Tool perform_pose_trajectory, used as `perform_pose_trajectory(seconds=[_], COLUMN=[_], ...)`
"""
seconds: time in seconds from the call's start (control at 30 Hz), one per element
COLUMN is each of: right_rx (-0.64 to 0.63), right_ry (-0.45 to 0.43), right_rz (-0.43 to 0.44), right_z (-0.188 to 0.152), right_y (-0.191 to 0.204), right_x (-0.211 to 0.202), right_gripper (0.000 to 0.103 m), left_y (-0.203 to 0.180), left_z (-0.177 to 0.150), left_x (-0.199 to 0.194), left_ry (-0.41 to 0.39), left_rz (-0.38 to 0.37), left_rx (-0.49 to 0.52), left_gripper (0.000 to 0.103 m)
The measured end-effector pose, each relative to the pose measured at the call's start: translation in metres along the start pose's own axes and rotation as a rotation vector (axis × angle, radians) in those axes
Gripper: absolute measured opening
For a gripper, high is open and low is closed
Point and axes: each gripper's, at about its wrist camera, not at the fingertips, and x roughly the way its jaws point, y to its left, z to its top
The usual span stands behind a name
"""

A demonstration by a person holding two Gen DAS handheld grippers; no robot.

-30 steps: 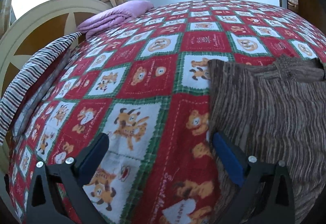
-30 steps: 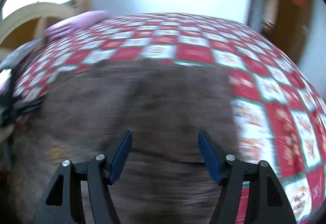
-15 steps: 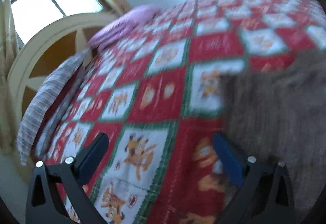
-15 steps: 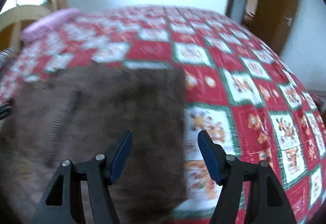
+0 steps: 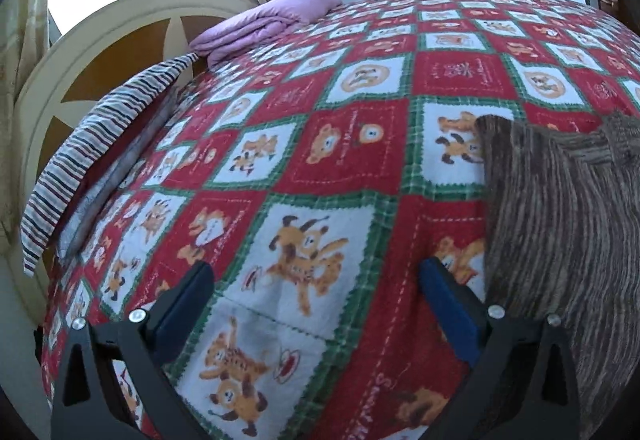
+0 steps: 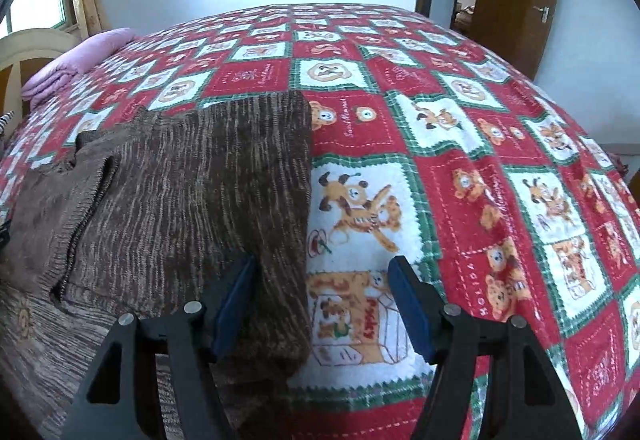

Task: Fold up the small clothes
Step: 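Smooth the folded sweater side with the right tool while the left tool hovers beside it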

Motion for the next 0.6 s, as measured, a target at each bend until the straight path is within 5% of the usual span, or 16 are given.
perform_pose_trajectory(seconds=[0.17, 0.33, 0.43, 0.6], right_rx=[0.056, 0.062, 0.024, 0.003], right_ry=[-0.004, -0.036, -0.061, 0.028], right_rz=[-0.003, 0.020, 0.066, 0.041], right_z=[-0.005, 0.001, 0.010, 0.019], right_y=[-0.012, -0.010, 0.001, 0.005], right_x=[-0.004, -0.016, -0.016, 0.013], right_gripper=[0.069, 0.069, 0.070, 0.072], left_y=[0.006, 0.026, 0.004, -0.025], left_z=[-0.005, 0.005, 0.013, 0.009], left_x=[-0.005, -0.018, -0.021, -0.007], left_ry=[-0.002, -0.041, -0.074, -0.060], left_rz=[0.012, -0.077, -0.064, 0.020], left_rx=[-0.017, -0.092, -0.004, 0.112], left_gripper=[0.103, 0.103, 0.103, 0.103])
